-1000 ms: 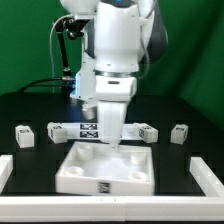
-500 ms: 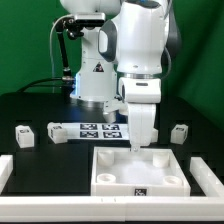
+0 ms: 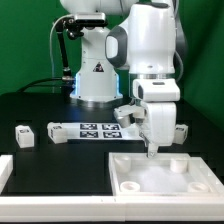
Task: Assemble square table
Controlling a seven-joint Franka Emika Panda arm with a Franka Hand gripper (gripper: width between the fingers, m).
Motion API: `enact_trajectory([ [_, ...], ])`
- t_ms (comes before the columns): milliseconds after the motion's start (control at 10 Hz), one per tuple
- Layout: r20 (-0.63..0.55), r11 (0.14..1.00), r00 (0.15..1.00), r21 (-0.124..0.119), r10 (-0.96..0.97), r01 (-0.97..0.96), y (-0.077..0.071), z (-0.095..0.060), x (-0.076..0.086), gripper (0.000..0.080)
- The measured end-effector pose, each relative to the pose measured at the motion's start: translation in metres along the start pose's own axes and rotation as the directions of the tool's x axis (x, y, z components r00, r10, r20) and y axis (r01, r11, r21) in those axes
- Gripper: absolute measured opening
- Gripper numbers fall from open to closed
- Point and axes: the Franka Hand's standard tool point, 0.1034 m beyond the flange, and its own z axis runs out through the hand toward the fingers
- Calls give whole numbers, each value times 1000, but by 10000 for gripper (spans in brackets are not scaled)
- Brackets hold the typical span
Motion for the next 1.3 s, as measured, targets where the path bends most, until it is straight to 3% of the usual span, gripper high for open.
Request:
enact_trajectory([
  [200, 12, 1000, 1000, 22, -2, 2, 0, 0, 0, 57],
  [400, 12, 1000, 1000, 22, 1, -1, 0, 0, -1, 57],
  [500, 12, 1000, 1000, 23, 1, -2, 0, 1, -1, 158],
  [700, 12, 1000, 1000, 24, 2, -2, -1, 1, -1, 432],
  [800, 12, 1000, 1000, 24, 2, -2, -1, 1, -1, 432],
  [900, 12, 1000, 1000, 24, 2, -2, -1, 1, -1, 591],
  [1000, 12, 1000, 1000, 24, 2, -2, -1, 1, -1, 631],
  [1300, 12, 1000, 1000, 24, 2, -2, -1, 1, -1, 649],
])
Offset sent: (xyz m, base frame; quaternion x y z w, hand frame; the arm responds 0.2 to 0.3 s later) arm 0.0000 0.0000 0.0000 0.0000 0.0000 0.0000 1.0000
